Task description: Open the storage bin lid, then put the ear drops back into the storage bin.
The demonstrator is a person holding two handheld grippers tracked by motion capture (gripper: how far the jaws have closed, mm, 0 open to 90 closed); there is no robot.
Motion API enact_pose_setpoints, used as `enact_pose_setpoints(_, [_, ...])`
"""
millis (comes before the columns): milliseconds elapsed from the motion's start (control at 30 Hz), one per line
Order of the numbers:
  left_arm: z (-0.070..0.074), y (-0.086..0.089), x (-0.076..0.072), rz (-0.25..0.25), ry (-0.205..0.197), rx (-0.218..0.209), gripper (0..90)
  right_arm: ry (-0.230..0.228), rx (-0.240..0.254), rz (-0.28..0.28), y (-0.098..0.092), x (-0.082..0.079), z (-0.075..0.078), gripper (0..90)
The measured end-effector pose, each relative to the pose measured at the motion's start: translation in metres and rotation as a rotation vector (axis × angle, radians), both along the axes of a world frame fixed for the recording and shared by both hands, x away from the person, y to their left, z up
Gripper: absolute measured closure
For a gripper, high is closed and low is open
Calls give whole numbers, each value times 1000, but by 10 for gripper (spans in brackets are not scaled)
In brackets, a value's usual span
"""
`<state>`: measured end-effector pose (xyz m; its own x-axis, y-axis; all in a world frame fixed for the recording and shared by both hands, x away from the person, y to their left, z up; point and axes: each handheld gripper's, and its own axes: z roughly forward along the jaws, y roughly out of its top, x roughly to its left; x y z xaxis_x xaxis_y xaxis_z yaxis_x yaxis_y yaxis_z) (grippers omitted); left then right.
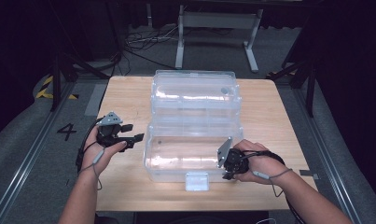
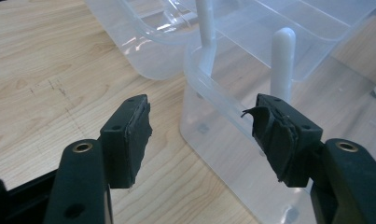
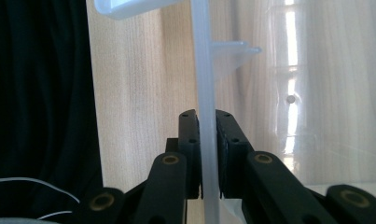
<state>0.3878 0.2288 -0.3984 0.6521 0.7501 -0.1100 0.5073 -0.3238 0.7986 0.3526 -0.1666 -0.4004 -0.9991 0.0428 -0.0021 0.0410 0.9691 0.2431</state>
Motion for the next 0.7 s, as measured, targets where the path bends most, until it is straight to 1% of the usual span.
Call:
enact_pose_setpoints(33, [2,-1,1,-4,-12,5,381,-7,-4,1,0,-1,0,834])
enact_pose_setpoints(67, [5,-1,1,-7,-15,10,395,-8,4,-3,0,-2,0,835])
enact_pose_setpoints(133, [12,-3,4,-19,-20,22,413,-11,5,0,-1,-1,0,835])
enact_pose_setpoints(167, [12,-3,4,-19,-20,22,414,-11,5,0,-1,-1,0,835])
enact_pose_setpoints(200, [19,-5,5,-21,-26,19,414,-8,10,-1,-2,-1,0,835])
enact_pose_setpoints(233, [19,-5,5,-21,-26,19,417,-8,10,-1,-2,-1,0,835])
enact_pose_setpoints(267, [27,-7,8,-33,-35,15,417,-11,20,-2,-2,-1,-1,836])
enact_pose_setpoints(300, [31,-8,9,-34,-31,5,421,-15,27,-3,-3,-2,-1,837])
enact_pose_setpoints(333, [35,-9,10,-39,-34,3,422,-11,26,-3,-3,-2,-1,837])
enact_pose_setpoints(367, [35,-9,10,-39,-34,3,422,-18,30,-5,-4,-2,-1,837])
enact_pose_setpoints(400, [41,-11,12,-48,-43,-12,423,-18,32,-4,-4,-2,-1,837])
enact_pose_setpoints(433, [41,-11,12,-48,-43,-12,423,-13,33,-14,-4,-3,-1,836])
enact_pose_setpoints(467, [44,-14,13,-61,-46,-29,423,-13,33,-14,-4,-3,-1,836])
enact_pose_setpoints(500, [47,-17,14,-70,-51,-37,423,-13,36,-12,-4,-3,-1,836])
enact_pose_setpoints(700, [62,-28,16,-98,-75,-37,421,-17,46,-17,-5,-3,-2,836])
